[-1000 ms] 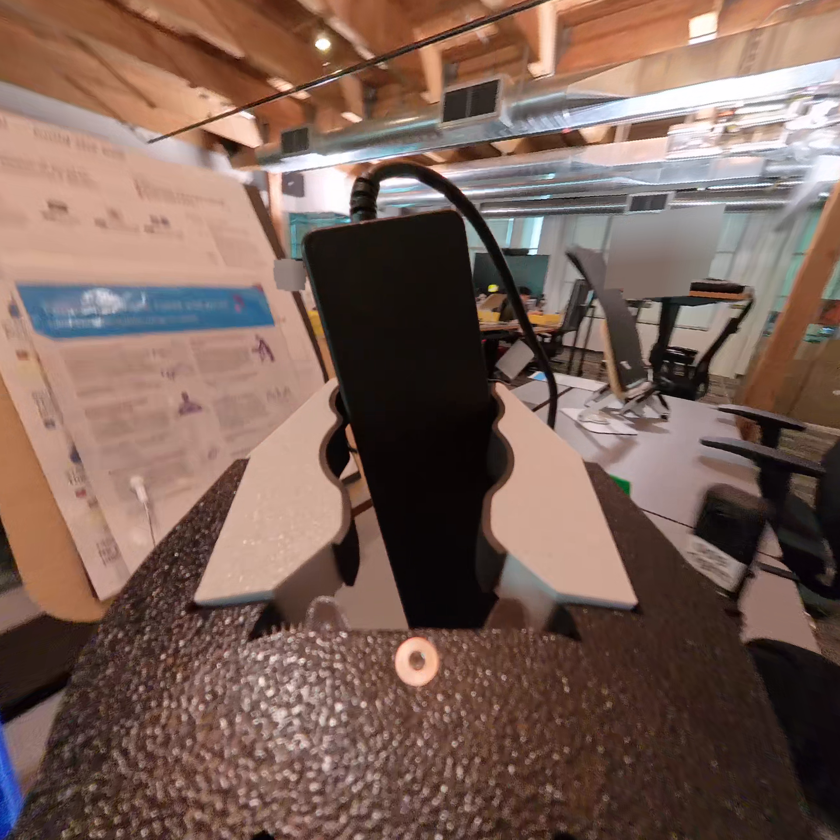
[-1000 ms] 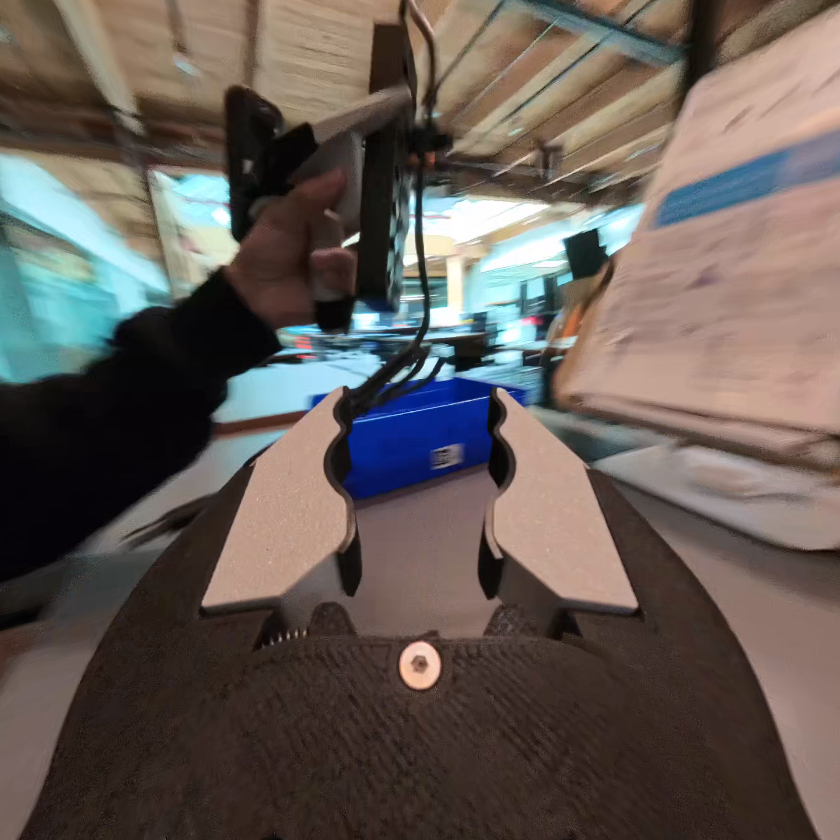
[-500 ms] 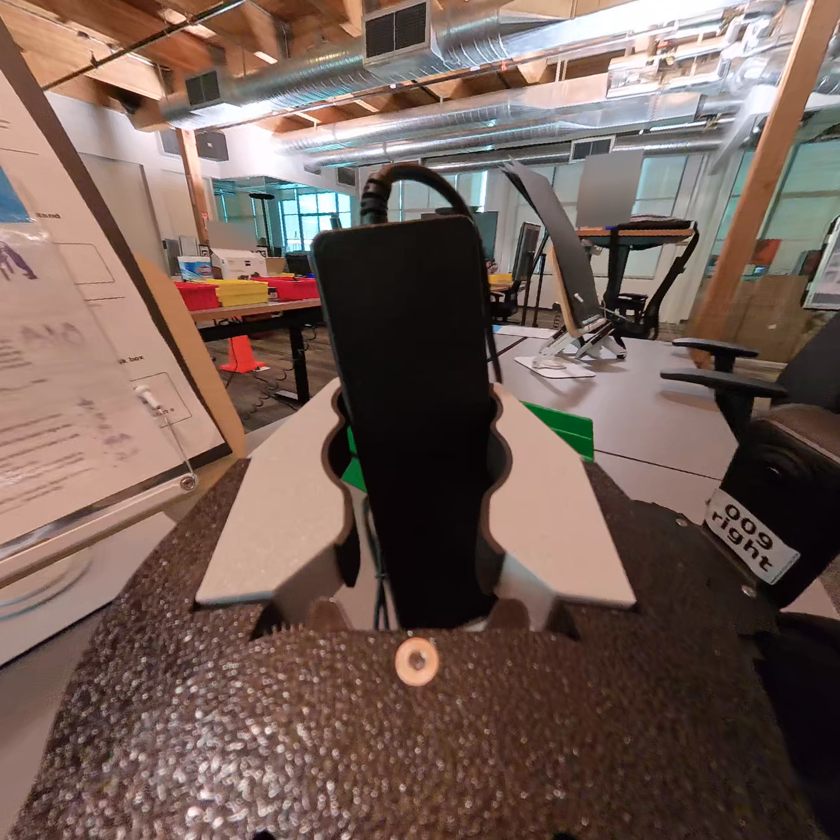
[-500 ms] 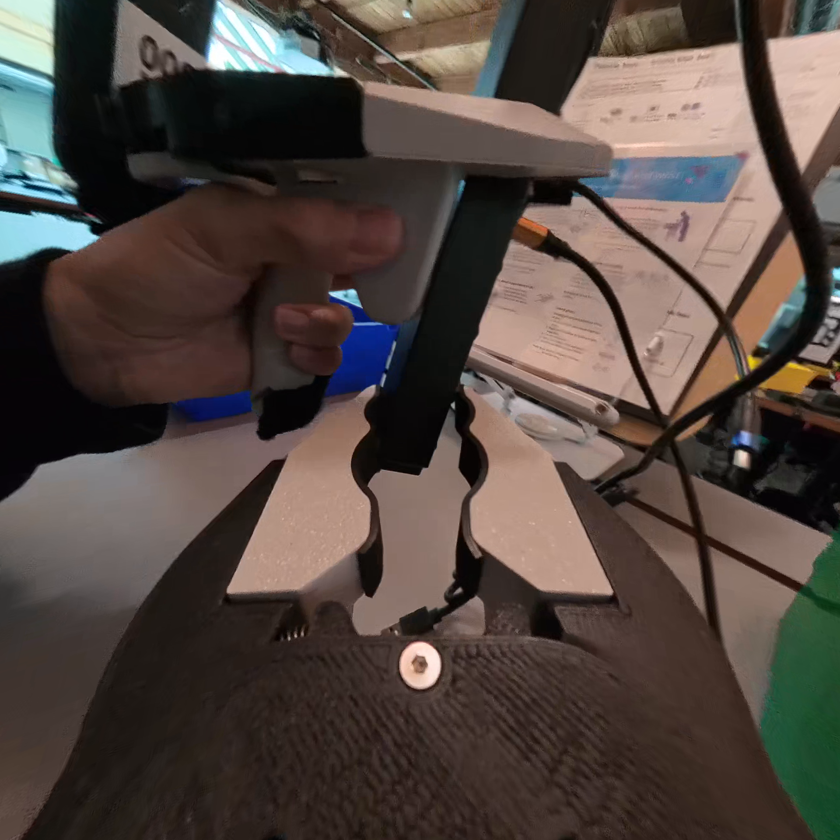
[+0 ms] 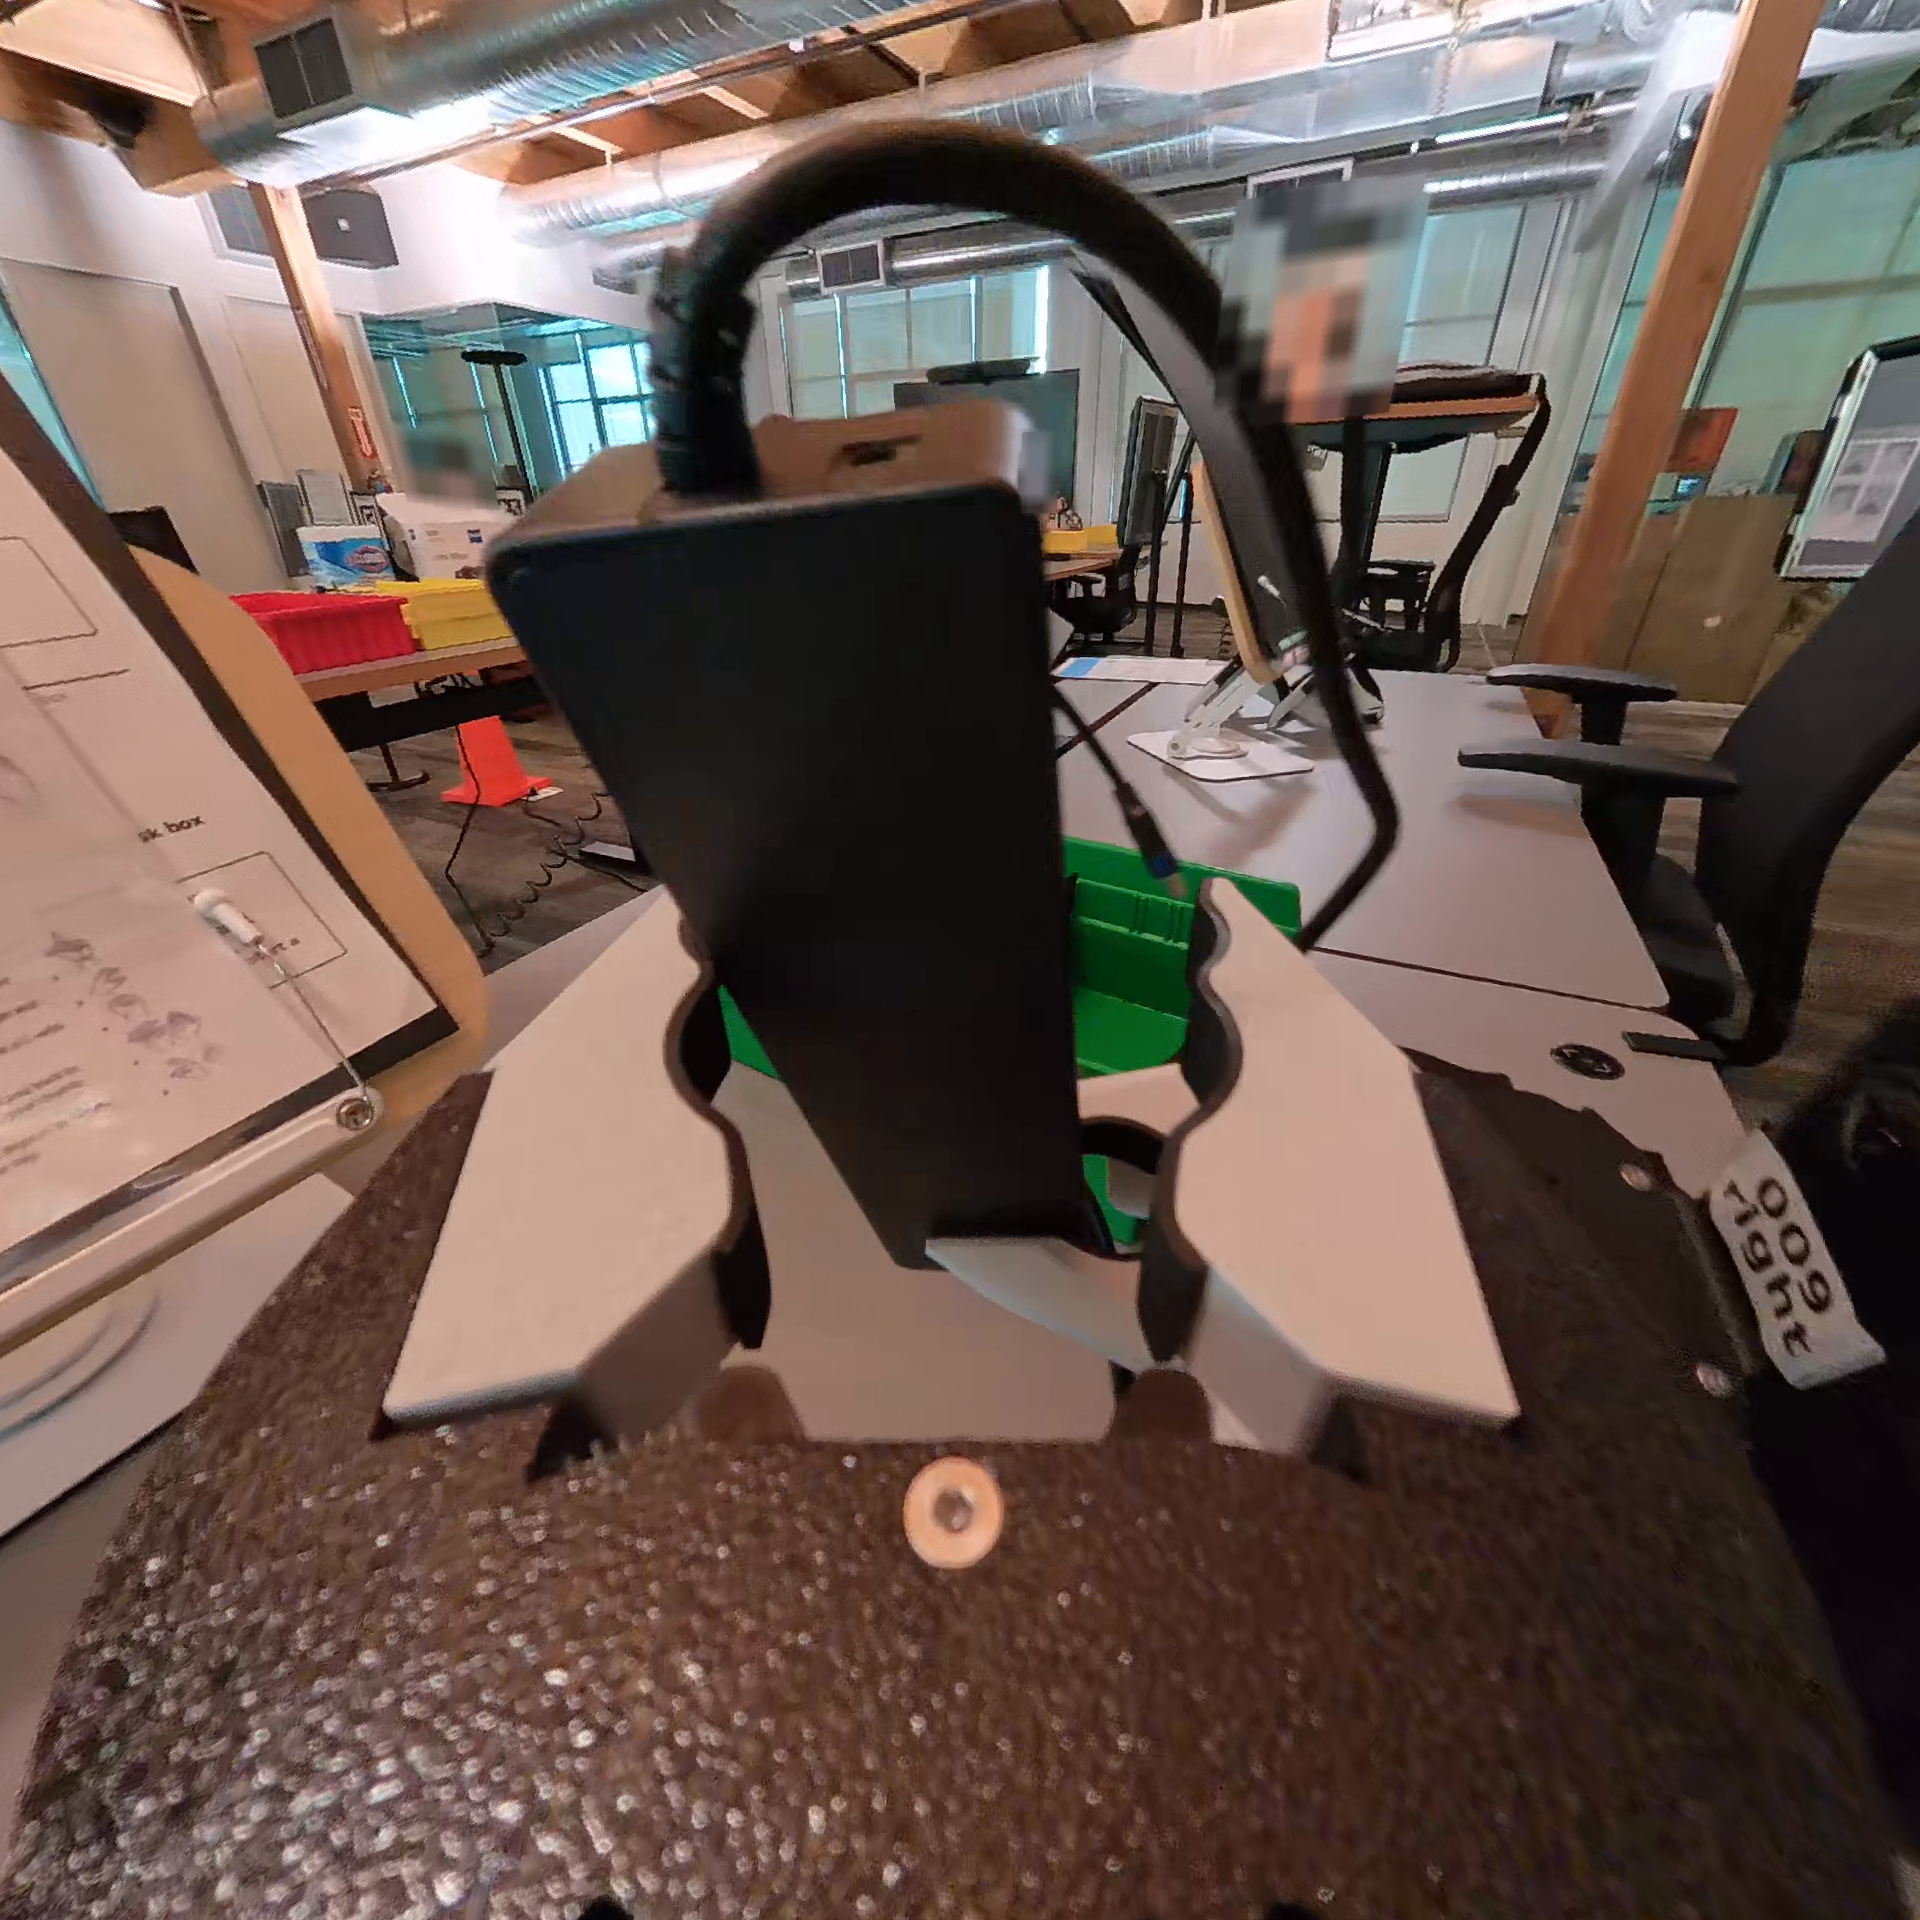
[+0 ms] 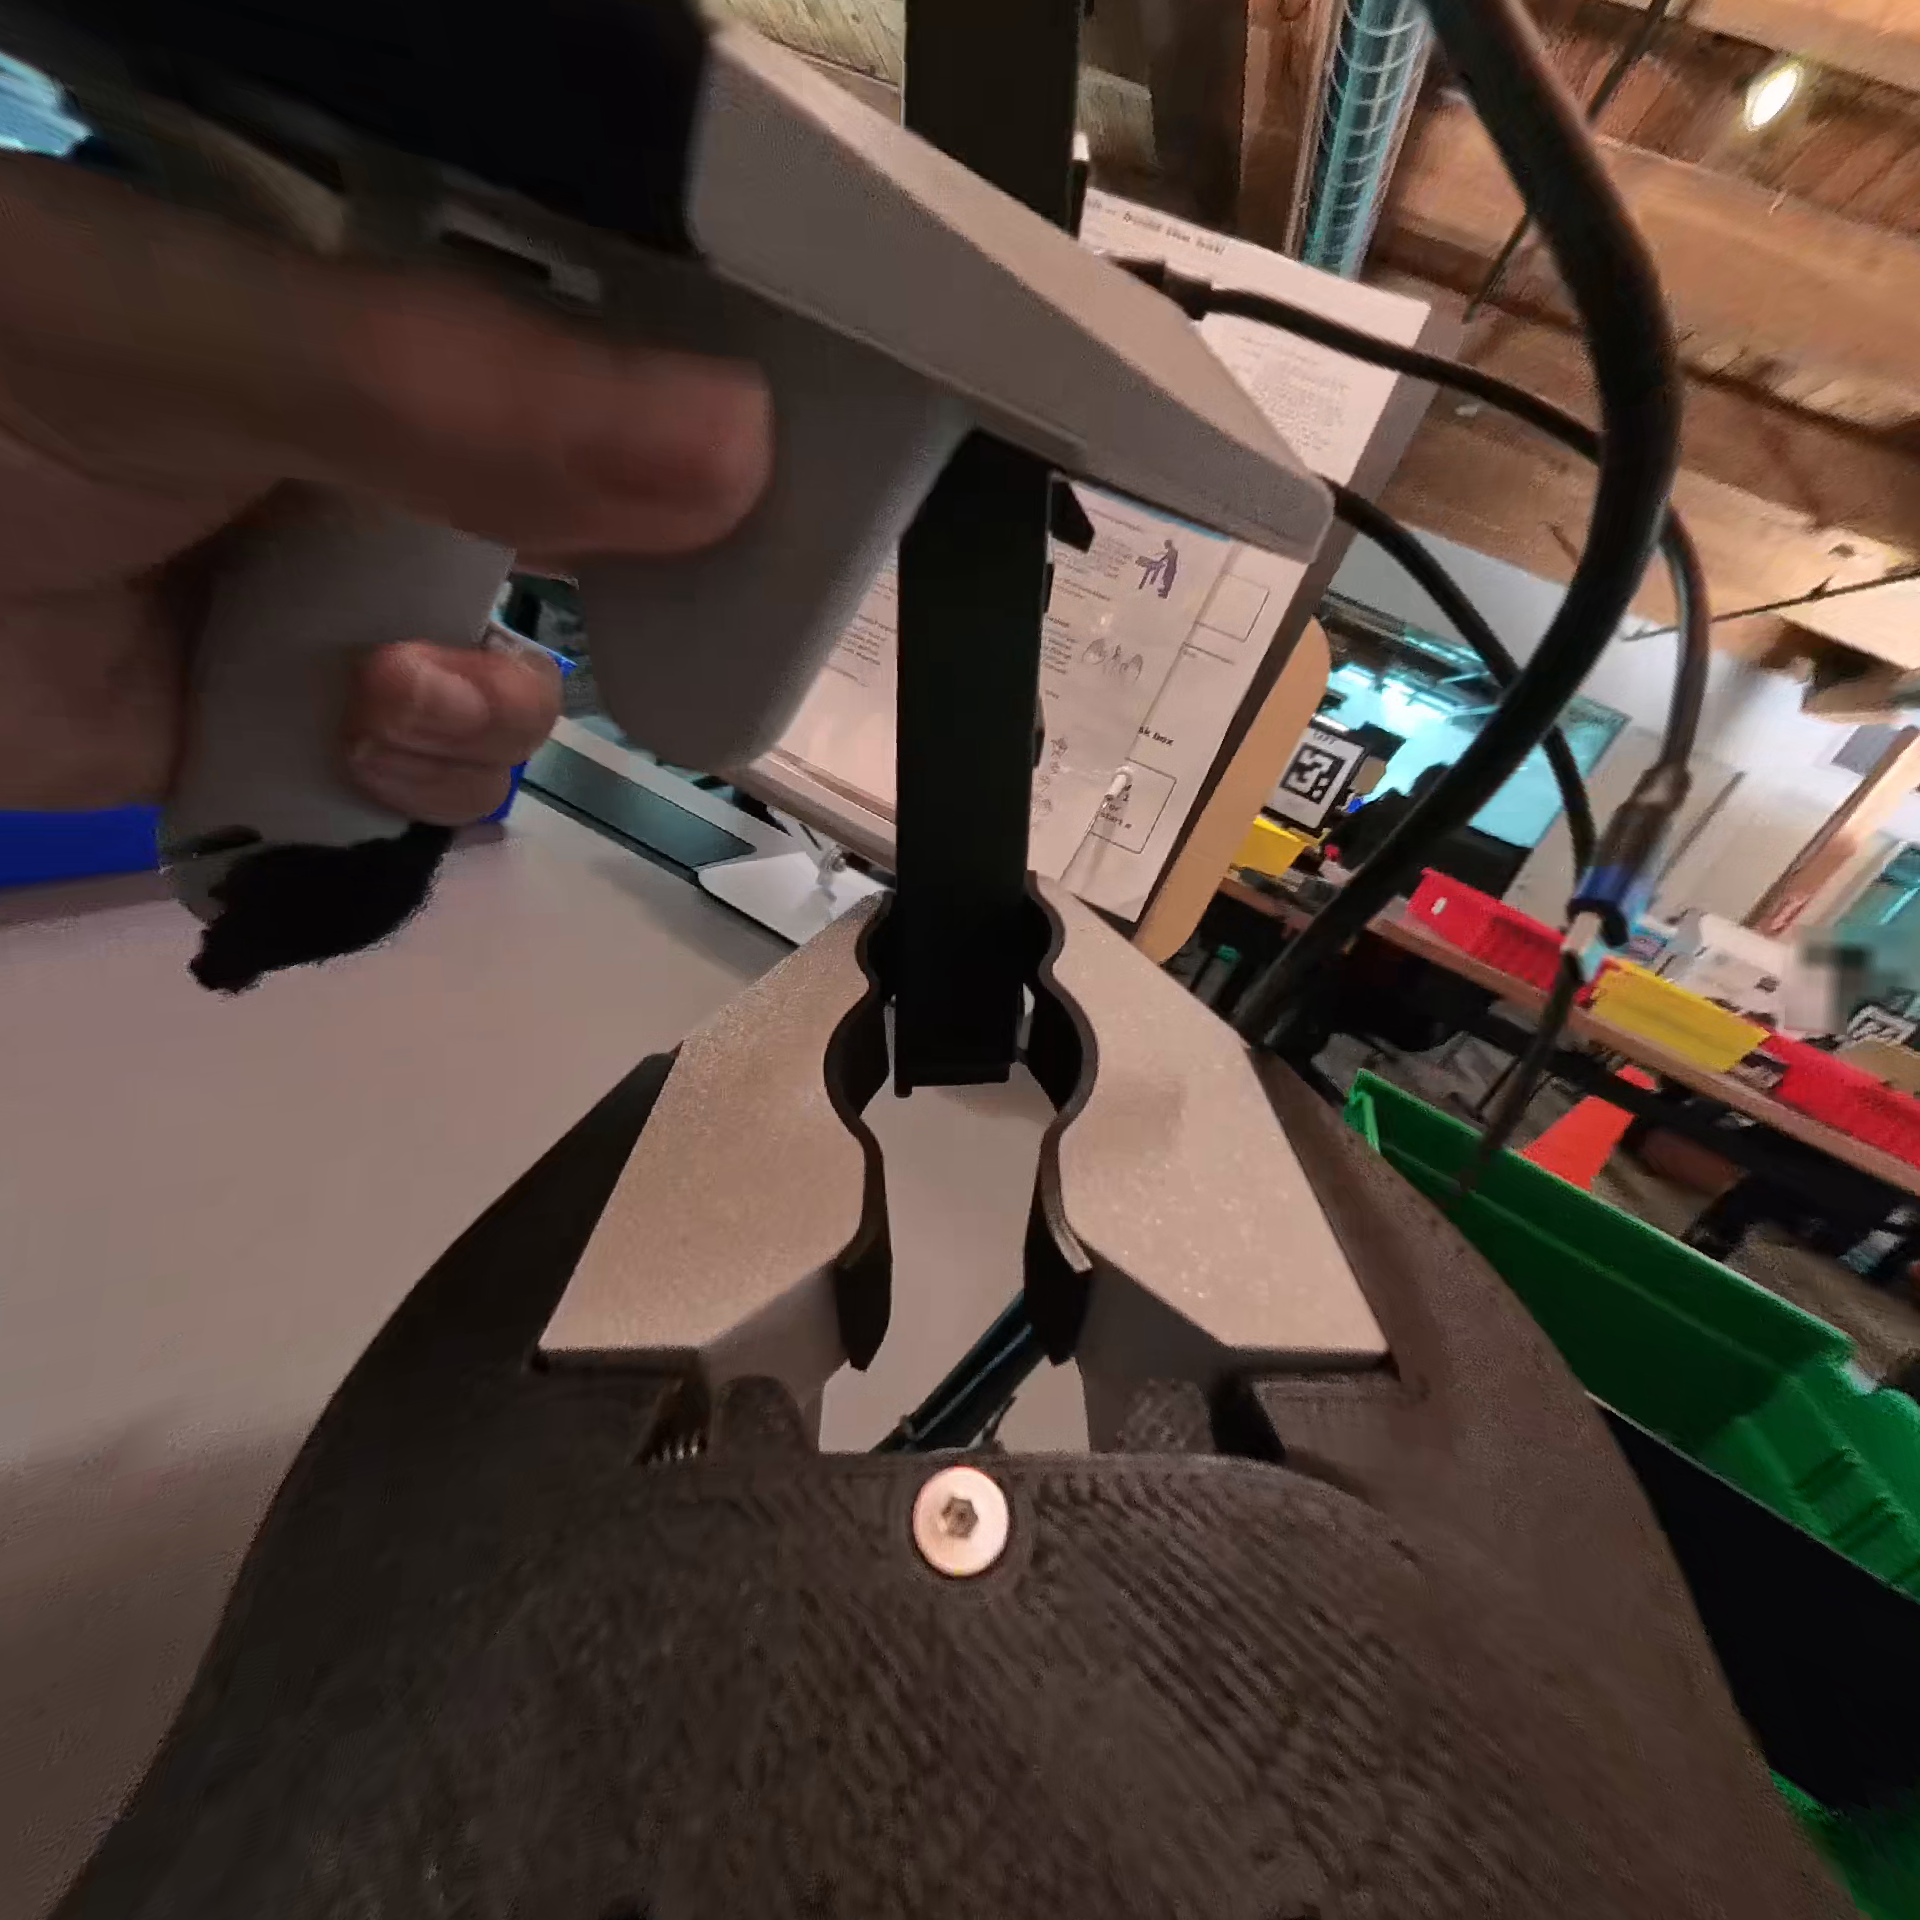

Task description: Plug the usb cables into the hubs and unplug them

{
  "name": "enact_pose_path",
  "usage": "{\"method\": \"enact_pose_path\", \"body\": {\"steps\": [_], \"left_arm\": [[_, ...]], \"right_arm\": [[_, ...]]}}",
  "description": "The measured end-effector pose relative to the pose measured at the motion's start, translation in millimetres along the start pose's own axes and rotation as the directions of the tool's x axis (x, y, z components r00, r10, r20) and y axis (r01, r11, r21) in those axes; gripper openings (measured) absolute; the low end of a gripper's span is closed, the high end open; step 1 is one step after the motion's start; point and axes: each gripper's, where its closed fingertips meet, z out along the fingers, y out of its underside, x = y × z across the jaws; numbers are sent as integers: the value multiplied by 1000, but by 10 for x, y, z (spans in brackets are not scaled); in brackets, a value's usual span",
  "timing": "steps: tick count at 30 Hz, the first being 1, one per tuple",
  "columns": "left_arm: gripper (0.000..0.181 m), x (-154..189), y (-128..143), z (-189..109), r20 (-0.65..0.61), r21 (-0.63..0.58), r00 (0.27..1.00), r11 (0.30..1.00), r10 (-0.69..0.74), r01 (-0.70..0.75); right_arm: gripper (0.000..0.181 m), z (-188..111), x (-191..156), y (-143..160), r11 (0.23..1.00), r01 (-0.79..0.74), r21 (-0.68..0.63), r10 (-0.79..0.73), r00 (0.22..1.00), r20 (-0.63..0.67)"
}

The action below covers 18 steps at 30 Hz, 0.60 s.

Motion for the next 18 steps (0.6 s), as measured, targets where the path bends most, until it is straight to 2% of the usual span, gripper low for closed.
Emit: {"method": "enact_pose_path", "body": {"steps": [5, 7, 18], "left_arm": [[77, -68, -32, -52, -41, 42, 992, 992, -119, 120], [64, -56, -20, -56, -67, 43, 989, 990, -129, 132], [66, -36, 73, -50, -134, 49, 984, 991, -115, 123]], "right_arm": [[20, -15, -112, -99, 994, 111, 16, -110, 994, -23], [20, -6, -143, -86, 995, 104, 5, -104, 994, -18], [21, 0, -191, -56, 985, 170, -16, -171, 985, -24]]}}
